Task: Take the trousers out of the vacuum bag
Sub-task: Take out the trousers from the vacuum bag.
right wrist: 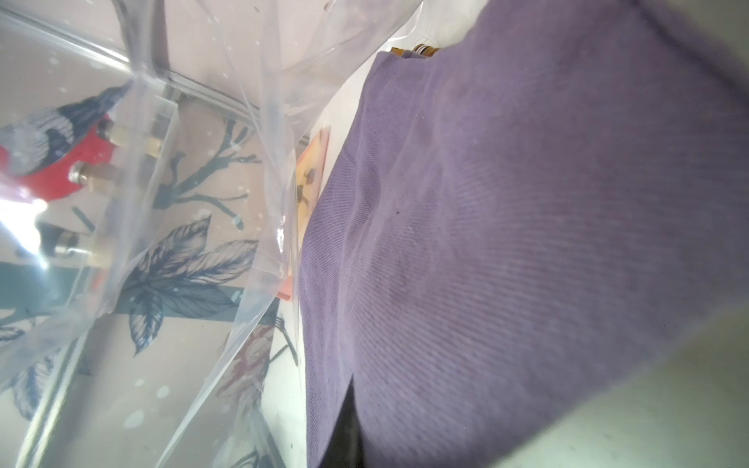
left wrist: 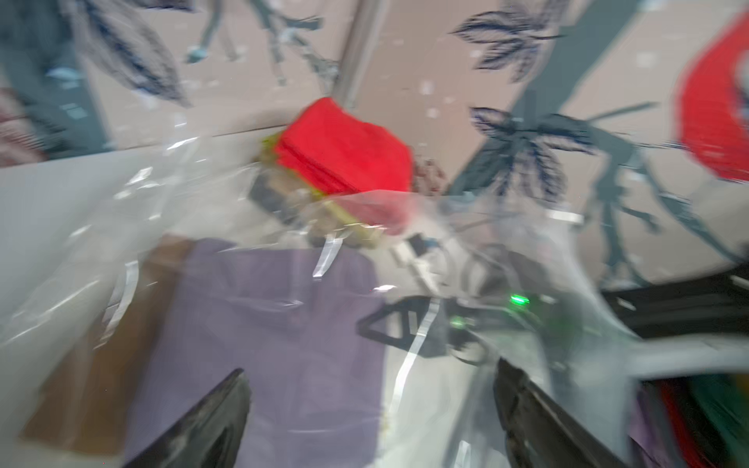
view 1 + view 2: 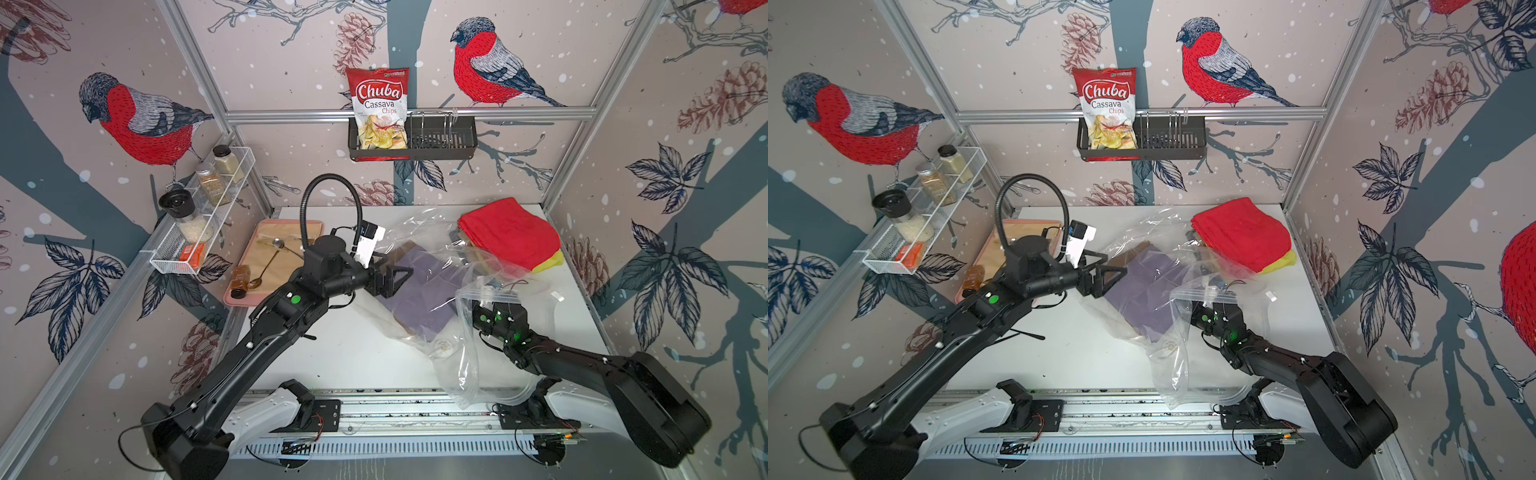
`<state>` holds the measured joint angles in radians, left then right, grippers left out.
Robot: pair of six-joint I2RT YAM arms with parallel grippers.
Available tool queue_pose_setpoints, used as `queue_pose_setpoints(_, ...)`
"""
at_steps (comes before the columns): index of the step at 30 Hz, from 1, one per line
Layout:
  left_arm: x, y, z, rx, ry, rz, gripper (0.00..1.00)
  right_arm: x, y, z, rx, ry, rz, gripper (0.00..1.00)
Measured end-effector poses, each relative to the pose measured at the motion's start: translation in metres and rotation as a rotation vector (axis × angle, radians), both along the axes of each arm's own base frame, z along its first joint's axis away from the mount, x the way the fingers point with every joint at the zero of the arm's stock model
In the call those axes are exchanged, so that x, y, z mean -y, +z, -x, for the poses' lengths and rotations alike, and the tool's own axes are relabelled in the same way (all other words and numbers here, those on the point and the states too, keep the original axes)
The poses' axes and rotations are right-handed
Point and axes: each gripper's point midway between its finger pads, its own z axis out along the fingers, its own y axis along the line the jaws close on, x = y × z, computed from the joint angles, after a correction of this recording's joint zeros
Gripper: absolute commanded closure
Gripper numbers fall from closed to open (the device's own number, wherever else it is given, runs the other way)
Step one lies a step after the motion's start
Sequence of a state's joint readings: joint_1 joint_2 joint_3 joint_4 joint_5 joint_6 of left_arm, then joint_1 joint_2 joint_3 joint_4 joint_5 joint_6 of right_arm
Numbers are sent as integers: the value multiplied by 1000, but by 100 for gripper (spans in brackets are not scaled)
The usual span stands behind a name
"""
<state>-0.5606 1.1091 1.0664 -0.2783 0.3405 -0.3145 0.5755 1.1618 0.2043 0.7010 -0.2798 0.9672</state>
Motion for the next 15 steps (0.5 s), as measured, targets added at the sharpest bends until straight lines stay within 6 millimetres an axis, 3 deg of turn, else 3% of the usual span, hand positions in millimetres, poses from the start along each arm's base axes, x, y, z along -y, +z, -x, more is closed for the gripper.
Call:
queue_pose_setpoints(1, -8, -18, -15, -37, 68, -47, 23, 0, 0, 0, -1, 0, 1, 100)
queue_pose_setpoints(3, -23, -44, -36, -95, 183, -124, 25, 0, 1, 0, 2, 0, -1, 100)
queue_pose_setpoints(7, -50, -72, -84, -138, 357, -216, 25, 1, 0, 2, 2, 0, -1, 100)
queue_pose_setpoints(9, -70, -95, -104, -191, 447, -247, 24, 2, -1, 3, 0, 0, 0, 100)
queue_pose_setpoints(15, -95, -167, -131, -369, 529, -297, 14, 3, -1, 5, 3, 0, -2, 100)
